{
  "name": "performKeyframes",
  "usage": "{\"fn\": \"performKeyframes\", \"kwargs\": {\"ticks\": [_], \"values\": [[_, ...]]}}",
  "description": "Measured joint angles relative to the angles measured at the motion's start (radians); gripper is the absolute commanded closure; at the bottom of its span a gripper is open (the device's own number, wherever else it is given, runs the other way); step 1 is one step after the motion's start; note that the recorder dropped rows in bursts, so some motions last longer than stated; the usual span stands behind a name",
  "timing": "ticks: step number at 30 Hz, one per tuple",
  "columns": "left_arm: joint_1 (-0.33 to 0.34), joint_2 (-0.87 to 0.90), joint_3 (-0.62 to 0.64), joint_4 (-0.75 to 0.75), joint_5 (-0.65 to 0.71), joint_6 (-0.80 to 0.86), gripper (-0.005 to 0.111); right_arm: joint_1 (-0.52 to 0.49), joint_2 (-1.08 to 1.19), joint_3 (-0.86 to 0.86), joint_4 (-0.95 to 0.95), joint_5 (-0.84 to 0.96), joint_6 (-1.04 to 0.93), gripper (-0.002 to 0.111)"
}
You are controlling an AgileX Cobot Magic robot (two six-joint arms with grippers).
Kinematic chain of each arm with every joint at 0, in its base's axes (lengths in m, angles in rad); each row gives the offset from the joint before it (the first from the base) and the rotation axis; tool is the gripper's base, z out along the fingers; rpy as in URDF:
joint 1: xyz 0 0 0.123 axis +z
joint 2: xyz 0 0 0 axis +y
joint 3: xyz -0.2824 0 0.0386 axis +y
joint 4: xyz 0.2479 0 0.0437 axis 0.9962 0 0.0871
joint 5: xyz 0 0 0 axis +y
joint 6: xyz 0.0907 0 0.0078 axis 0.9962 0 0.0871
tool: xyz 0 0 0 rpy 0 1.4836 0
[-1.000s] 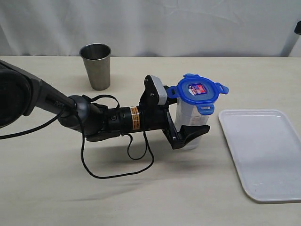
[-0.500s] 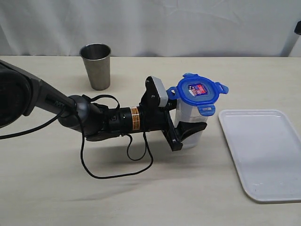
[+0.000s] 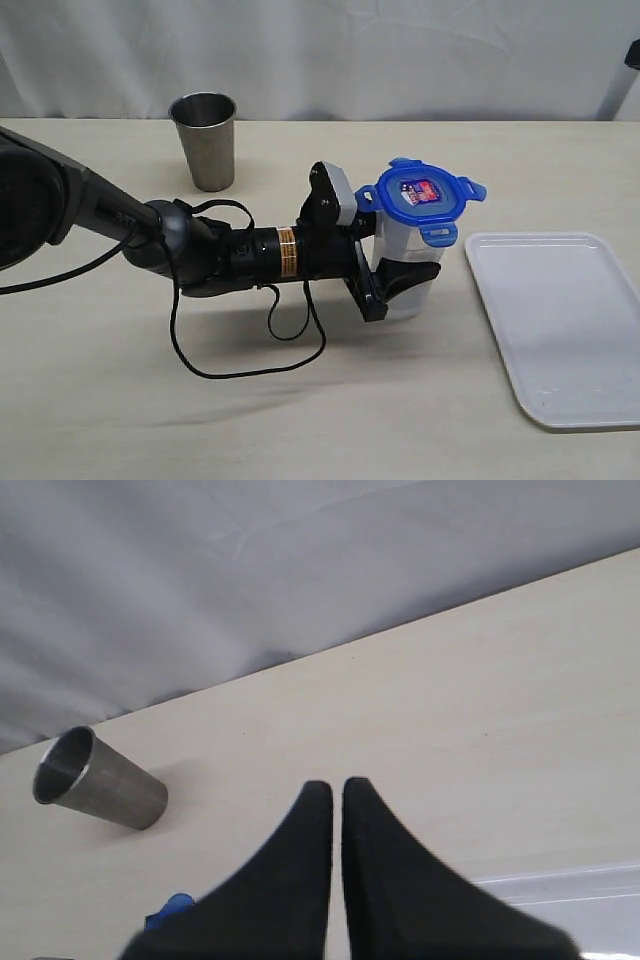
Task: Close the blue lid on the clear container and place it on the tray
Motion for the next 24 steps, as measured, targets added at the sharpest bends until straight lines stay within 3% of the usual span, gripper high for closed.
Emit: {"fn": "performKeyframes", "kwargs": {"ticks": [5,11,17,21,24], "values": [[0.037,-0.040,0.000,0.117,0.016,-0.036,0.107,0.000,0.000,0.000,0.072,0.035,-0.028,0.104],[0.104,-0.086,0.000,0.245,0.021,-0.120,0.107,0.000,0.004,0.000,0.259,0.182,-0.262,0.104],[0.155,-0.088,0.000,0.393,-0.009,-0.131,0.107,0.119,0.006,-0.061,0.286,0.257,-0.356,0.087],[0.195,-0.088,0.000,0.452,-0.043,-0.138,0.107,0.294,0.037,-0.142,0.101,0.194,-0.231,0.082],[0.244,-0.088,0.000,0.481,-0.091,-0.139,0.107,0.452,0.138,-0.268,-0.341,0.143,0.175,0.082]]}}
